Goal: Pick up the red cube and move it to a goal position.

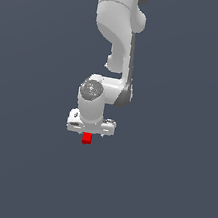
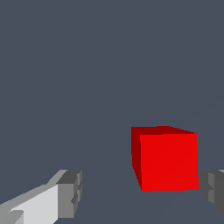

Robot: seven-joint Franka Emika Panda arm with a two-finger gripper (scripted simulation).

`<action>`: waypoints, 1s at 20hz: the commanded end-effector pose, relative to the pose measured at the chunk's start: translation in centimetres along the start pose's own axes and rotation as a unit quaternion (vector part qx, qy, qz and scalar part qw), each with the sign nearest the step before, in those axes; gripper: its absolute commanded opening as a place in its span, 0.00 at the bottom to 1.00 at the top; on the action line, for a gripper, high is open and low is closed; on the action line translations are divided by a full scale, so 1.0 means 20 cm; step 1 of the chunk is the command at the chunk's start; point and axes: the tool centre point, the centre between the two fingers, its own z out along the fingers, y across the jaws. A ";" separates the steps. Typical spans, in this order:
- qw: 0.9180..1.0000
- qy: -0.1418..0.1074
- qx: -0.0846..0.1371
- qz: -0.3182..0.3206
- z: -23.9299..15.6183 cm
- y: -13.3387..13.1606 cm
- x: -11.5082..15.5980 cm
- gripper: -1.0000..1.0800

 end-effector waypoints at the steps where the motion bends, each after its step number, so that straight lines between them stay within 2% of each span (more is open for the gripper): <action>1: 1.000 0.001 -0.001 -0.006 0.06 0.04 0.02 0.96; 11: 1.000 0.001 -0.002 -0.014 0.16 0.10 0.05 0.96; 12: 1.000 0.001 -0.002 -0.014 0.16 0.10 0.05 0.00; 20: 1.000 0.001 -0.002 -0.014 0.16 0.10 0.05 0.00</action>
